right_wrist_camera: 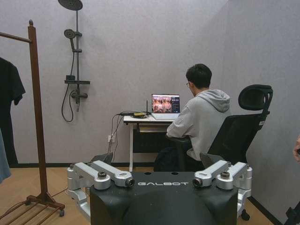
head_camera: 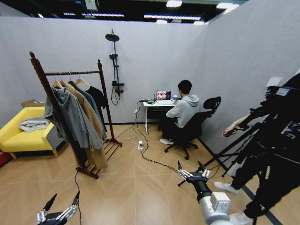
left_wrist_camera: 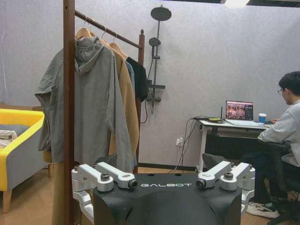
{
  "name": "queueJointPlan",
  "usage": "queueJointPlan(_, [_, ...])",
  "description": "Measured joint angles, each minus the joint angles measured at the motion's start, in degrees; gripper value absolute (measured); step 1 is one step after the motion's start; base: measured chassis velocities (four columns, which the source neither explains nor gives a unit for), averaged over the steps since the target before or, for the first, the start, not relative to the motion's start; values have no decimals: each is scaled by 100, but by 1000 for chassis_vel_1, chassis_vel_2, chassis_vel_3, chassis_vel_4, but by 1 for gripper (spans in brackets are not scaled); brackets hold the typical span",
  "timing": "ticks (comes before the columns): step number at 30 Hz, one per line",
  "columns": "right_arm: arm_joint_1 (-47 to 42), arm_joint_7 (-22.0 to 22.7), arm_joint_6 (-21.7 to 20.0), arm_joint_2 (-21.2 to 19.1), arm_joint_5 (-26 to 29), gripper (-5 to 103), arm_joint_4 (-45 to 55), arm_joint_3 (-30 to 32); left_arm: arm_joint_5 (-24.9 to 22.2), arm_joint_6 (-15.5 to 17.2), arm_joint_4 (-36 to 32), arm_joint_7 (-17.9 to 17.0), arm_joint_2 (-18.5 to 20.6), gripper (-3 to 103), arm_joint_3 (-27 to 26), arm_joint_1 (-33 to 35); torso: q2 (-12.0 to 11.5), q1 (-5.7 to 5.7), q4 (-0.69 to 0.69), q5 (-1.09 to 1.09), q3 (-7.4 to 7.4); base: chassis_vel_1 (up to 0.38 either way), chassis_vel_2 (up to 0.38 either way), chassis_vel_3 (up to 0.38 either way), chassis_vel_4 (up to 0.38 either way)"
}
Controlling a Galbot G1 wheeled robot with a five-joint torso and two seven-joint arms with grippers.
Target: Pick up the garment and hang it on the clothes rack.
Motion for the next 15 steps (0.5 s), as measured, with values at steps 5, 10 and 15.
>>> queueJointPlan(5, [0, 0, 0, 0, 0, 100, 0, 0, 0, 0, 0, 0, 0, 100, 0, 0, 0, 0, 0, 0, 0, 0, 0, 0, 0])
queueJointPlan(10, [0, 0, 0, 0, 0, 100, 0, 0, 0, 0, 0, 0, 0, 100, 0, 0, 0, 0, 0, 0, 0, 0, 0, 0, 0])
queueJointPlan(15, [0, 0, 0, 0, 0, 100, 0, 0, 0, 0, 0, 0, 0, 100, 0, 0, 0, 0, 0, 0, 0, 0, 0, 0, 0])
